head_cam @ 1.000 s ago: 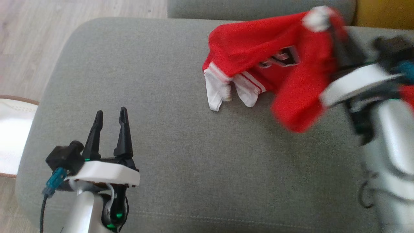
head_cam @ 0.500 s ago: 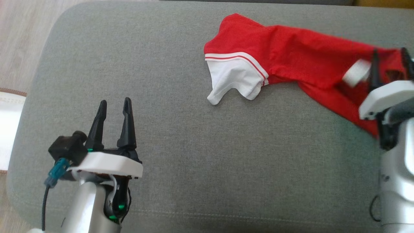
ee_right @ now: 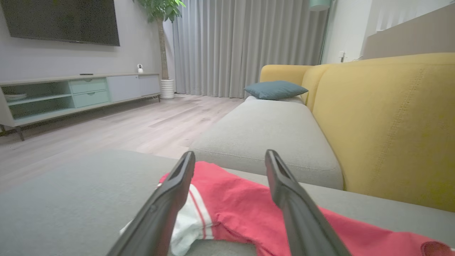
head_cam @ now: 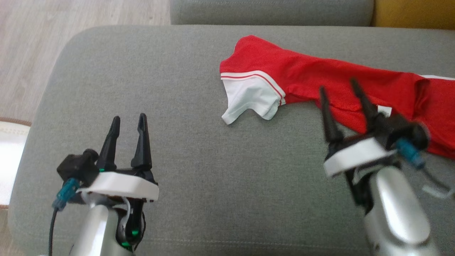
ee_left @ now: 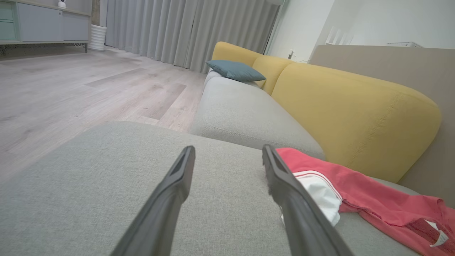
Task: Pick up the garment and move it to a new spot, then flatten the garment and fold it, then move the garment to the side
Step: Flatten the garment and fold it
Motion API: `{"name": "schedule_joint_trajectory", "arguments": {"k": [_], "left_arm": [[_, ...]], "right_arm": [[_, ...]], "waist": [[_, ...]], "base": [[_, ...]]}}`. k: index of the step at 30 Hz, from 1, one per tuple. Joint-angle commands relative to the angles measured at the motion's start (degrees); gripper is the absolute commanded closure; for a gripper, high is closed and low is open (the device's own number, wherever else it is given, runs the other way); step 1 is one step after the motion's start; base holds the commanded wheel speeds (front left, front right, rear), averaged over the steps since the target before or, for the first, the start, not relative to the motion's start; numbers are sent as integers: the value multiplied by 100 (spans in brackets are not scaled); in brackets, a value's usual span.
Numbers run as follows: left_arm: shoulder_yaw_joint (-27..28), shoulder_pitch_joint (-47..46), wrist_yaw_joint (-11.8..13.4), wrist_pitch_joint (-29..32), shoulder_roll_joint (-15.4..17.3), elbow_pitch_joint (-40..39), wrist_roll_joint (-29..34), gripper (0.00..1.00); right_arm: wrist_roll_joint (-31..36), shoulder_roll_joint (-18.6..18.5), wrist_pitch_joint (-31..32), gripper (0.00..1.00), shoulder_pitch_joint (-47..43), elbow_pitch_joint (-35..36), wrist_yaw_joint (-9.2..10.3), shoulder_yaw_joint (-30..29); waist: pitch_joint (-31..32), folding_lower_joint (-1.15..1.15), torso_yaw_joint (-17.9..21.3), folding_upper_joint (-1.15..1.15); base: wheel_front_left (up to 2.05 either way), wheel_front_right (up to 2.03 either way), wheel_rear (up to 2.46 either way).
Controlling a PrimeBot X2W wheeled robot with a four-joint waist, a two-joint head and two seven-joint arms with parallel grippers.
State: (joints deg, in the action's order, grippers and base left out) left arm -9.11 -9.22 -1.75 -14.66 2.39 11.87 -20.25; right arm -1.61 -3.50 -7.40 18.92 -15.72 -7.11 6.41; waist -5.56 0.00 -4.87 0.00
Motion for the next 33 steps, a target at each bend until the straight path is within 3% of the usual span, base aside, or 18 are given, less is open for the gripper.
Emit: {"name": "schedule_joint_trajectory", "arguments": {"k": [1, 8, 17, 27, 33], "left_arm": [[134, -69, 46, -34, 49, -225, -13, 0], [13, 110, 85, -34, 49, -322, -45, 0], [-102, -26, 57, -34, 49, -359, -69, 0], [-236, -159, 69, -34, 49, -267, -173, 0], [-329, -289, 56, -34, 49, -218, -217, 0]], "right_arm": [[-112, 56, -123, 0, -130, 364, -37, 360], [-507, 61, -294, 0, -861, 706, -37, 989], [-279, 61, -107, 0, -614, 662, -37, 1004], [-219, 62, 521, 0, 80, -423, -37, 958], [-513, 62, 778, 0, 683, -1481, -37, 272]], "waist": [[87, 0, 33, 0], [150, 0, 123, 0], [-49, 0, -100, 0], [-426, 0, -688, 0], [-669, 0, -1047, 0]], "base": [[0, 0, 0], [0, 0, 0], [0, 0, 0], [0, 0, 0], [0, 0, 0]]}}
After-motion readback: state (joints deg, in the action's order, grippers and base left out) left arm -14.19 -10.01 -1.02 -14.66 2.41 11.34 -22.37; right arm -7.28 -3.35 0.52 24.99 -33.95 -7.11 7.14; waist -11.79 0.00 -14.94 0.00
